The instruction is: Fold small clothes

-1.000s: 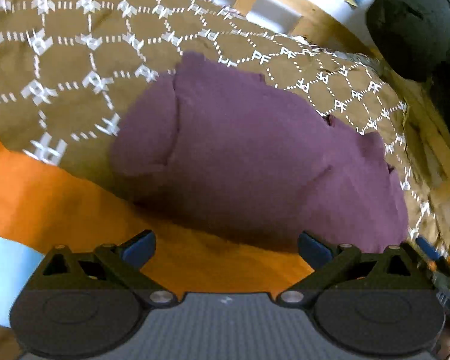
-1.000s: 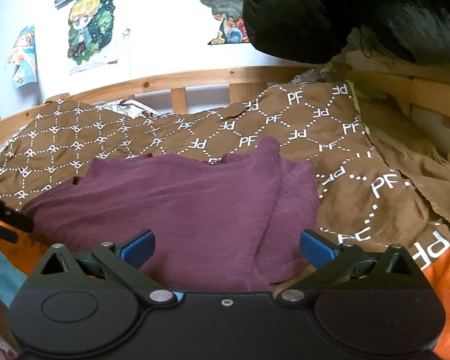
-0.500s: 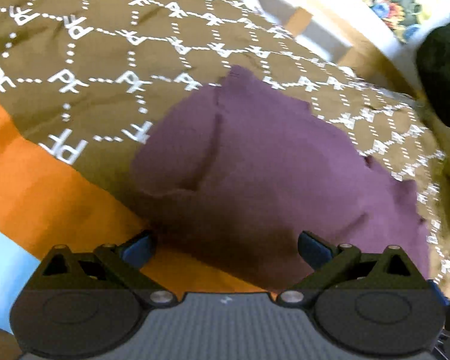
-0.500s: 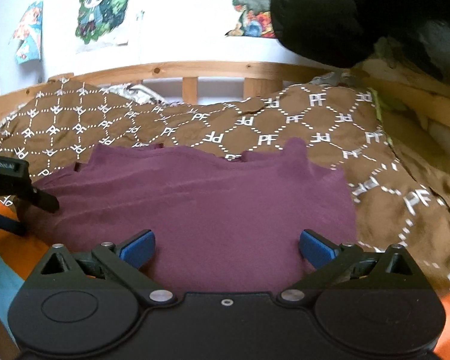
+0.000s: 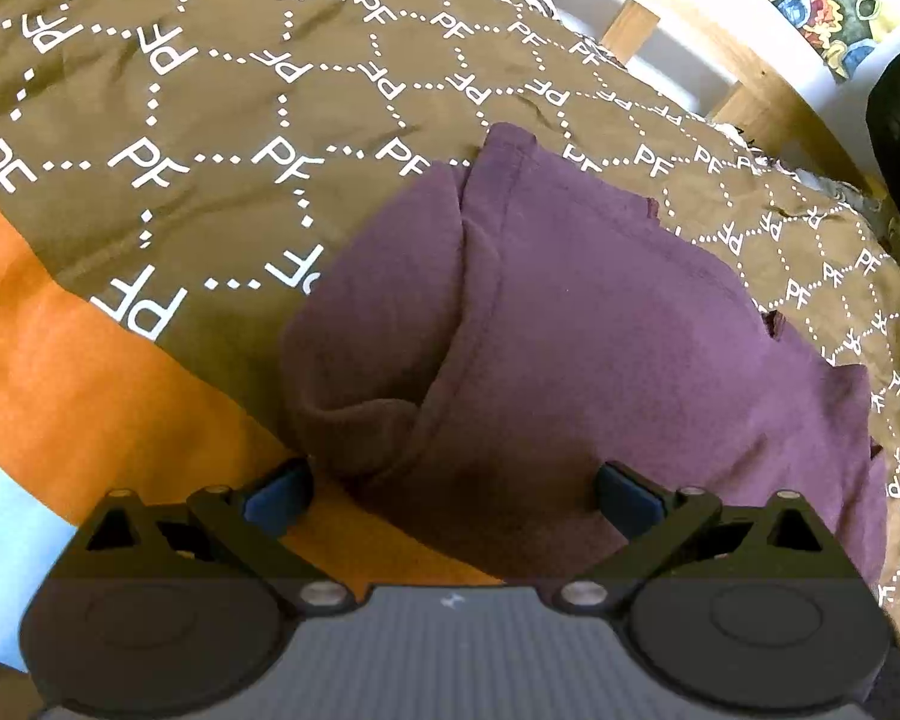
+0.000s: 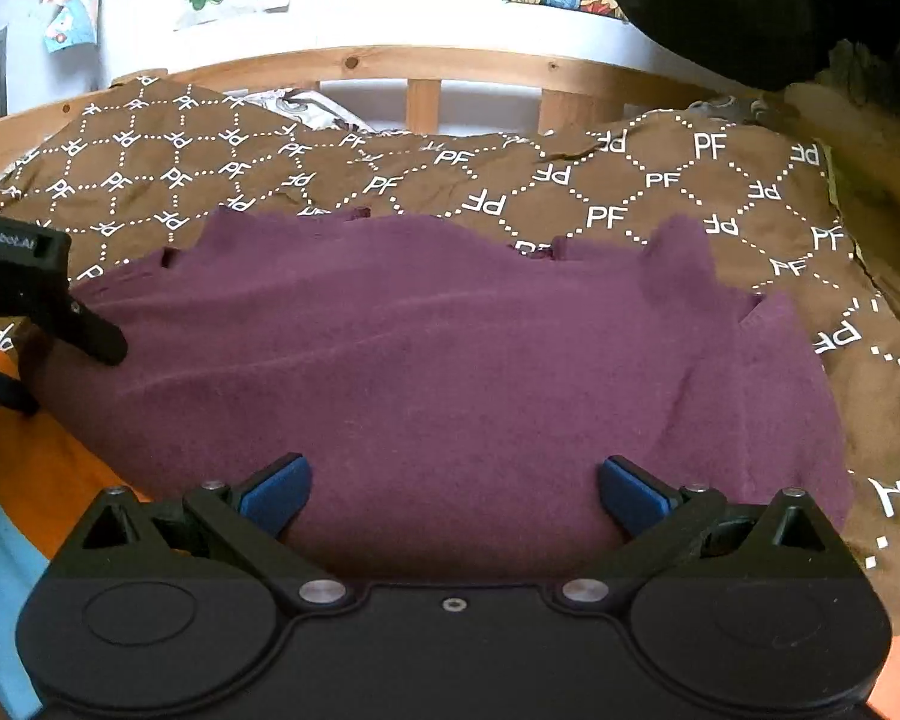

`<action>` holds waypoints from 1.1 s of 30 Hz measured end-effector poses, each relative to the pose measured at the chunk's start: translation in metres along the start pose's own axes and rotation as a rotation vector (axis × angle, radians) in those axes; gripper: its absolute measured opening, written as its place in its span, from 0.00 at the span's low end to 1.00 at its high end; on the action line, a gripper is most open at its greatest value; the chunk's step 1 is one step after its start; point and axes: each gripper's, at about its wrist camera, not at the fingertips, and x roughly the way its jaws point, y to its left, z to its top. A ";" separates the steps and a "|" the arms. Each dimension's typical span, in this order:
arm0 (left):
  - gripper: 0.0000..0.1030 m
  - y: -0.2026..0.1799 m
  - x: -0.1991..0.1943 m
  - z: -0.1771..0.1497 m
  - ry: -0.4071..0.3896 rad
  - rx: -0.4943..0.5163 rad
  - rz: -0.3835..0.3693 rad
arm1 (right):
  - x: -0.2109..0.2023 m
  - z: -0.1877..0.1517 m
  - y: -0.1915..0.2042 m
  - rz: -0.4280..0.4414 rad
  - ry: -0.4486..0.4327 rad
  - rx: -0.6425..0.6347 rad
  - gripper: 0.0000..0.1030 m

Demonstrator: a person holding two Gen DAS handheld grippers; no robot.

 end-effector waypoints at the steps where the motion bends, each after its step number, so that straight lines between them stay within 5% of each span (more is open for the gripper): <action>1: 1.00 0.001 0.001 0.000 0.001 -0.004 -0.002 | 0.000 0.000 0.002 -0.003 -0.001 -0.005 0.99; 17: 1.00 0.000 0.001 -0.004 -0.048 -0.048 0.027 | -0.001 -0.012 -0.005 0.020 -0.038 0.027 0.99; 19: 0.94 0.007 -0.002 -0.006 -0.084 -0.106 0.011 | 0.000 -0.012 -0.006 0.024 -0.039 0.030 0.99; 21: 0.79 0.009 -0.004 -0.006 -0.117 -0.131 0.010 | 0.000 -0.012 -0.007 0.028 -0.039 0.034 0.99; 33: 0.36 -0.010 -0.010 -0.009 -0.164 -0.044 0.034 | -0.007 -0.014 -0.009 0.032 -0.069 0.045 0.99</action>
